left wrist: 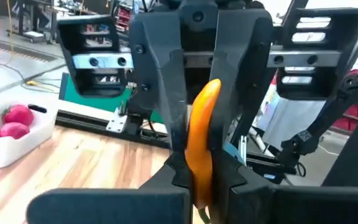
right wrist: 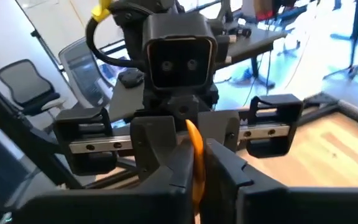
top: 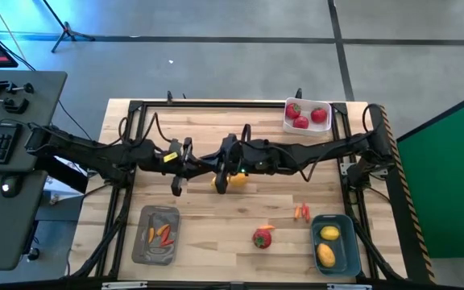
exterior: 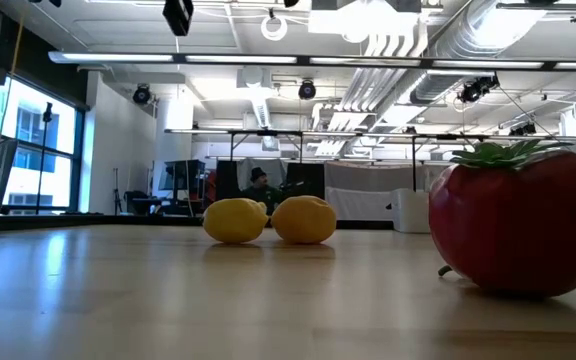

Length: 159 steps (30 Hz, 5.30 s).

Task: Sort produce into baskets
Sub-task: Put the yellow chili pepper into the black bin, then put the lemon into the blue bin

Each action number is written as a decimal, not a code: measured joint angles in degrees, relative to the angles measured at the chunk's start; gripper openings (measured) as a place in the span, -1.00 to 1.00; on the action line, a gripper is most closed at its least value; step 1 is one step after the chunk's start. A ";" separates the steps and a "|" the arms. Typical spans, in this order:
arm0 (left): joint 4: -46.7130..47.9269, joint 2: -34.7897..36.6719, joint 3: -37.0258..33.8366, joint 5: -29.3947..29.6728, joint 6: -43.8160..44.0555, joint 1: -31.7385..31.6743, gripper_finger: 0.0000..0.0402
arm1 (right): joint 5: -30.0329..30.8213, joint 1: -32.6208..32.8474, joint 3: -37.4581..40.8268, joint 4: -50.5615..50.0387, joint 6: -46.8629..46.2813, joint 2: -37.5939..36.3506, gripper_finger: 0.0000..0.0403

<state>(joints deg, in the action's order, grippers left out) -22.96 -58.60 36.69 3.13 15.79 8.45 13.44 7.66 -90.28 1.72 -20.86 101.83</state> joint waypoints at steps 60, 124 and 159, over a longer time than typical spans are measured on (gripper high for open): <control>44.26 -17.80 -0.24 -5.04 55.52 38.44 -0.84 | -6.52 -2.76 0.04 -46.43 -1.10 -1.91 -0.64; 75.37 26.66 0.39 25.02 22.04 31.67 -0.15 | -34.66 -5.84 6.82 -76.20 -1.05 11.47 -0.02; 79.17 26.75 0.31 20.54 32.27 30.88 -0.15 | -48.59 15.61 23.49 -78.55 -49.55 -14.88 -0.02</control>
<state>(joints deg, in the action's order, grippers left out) 56.21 -31.86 36.99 23.67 48.06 39.33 -35.16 23.27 -66.79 -76.83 -70.40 86.95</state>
